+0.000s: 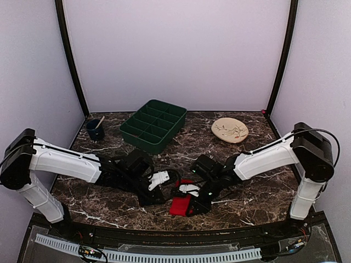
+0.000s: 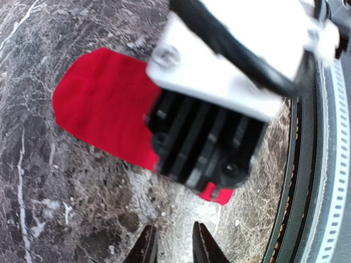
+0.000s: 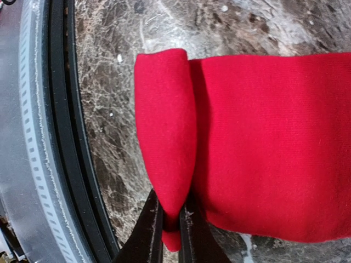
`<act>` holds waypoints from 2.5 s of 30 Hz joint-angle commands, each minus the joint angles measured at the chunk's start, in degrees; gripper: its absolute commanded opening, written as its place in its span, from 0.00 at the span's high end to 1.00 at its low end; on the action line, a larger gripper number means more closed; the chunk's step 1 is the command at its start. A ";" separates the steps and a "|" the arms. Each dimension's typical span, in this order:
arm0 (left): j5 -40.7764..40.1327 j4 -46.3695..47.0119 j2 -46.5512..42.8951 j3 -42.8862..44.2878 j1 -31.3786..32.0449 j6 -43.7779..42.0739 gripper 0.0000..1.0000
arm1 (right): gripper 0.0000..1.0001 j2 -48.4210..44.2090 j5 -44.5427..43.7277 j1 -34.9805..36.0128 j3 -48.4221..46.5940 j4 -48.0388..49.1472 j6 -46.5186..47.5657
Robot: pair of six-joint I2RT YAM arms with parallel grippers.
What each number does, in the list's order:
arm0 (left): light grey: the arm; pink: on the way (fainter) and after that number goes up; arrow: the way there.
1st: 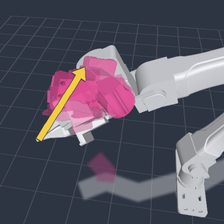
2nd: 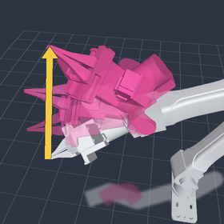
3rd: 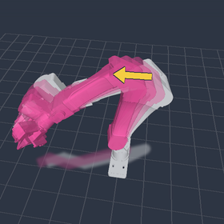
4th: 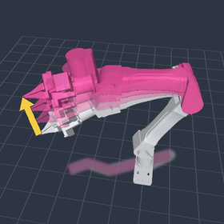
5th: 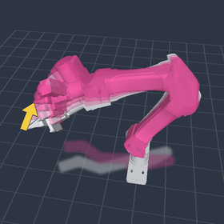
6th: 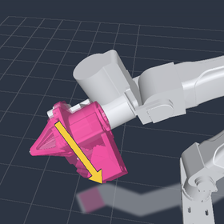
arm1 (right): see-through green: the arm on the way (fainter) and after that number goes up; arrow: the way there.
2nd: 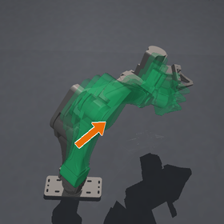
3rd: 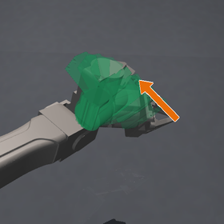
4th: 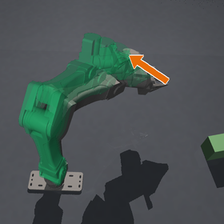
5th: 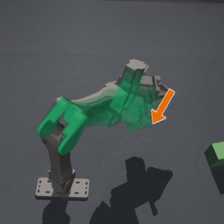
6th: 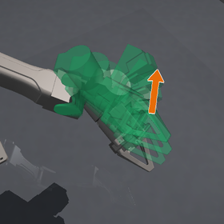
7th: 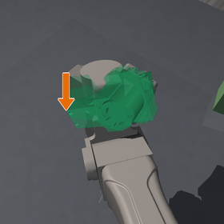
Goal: Roll the socks
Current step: Roll the sock at the center of the board.
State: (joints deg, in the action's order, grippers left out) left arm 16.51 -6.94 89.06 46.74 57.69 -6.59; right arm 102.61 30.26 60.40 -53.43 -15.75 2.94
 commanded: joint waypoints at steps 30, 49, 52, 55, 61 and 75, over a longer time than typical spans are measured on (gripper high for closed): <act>-6.54 7.01 0.65 -1.46 11.53 -11.51 0.68 | 0.91 7.69 17.53 -5.65 -3.21 -4.04 -1.01; -6.79 5.53 7.72 2.93 12.07 -13.71 0.68 | 0.92 7.96 18.27 -5.65 -3.70 -5.02 -0.52; -6.46 5.19 8.42 3.78 12.07 -14.01 0.68 | 0.92 8.03 18.42 -5.65 -3.71 -5.16 -0.41; -6.00 4.49 9.08 4.36 12.09 -14.34 0.68 | 0.92 8.13 18.52 -5.58 -3.70 -5.13 -0.29; -5.24 2.84 9.64 4.52 12.18 -14.37 0.68 | 0.92 8.13 18.60 -5.65 -3.70 -5.05 -0.22; -4.39 1.08 11.73 5.98 12.18 -14.26 0.77 | 0.92 8.32 18.69 -5.65 -3.79 -5.19 -0.30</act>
State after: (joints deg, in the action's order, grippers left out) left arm 11.14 -3.62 100.07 51.37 69.65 -20.38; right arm 109.73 48.66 55.05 -56.40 -20.16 2.42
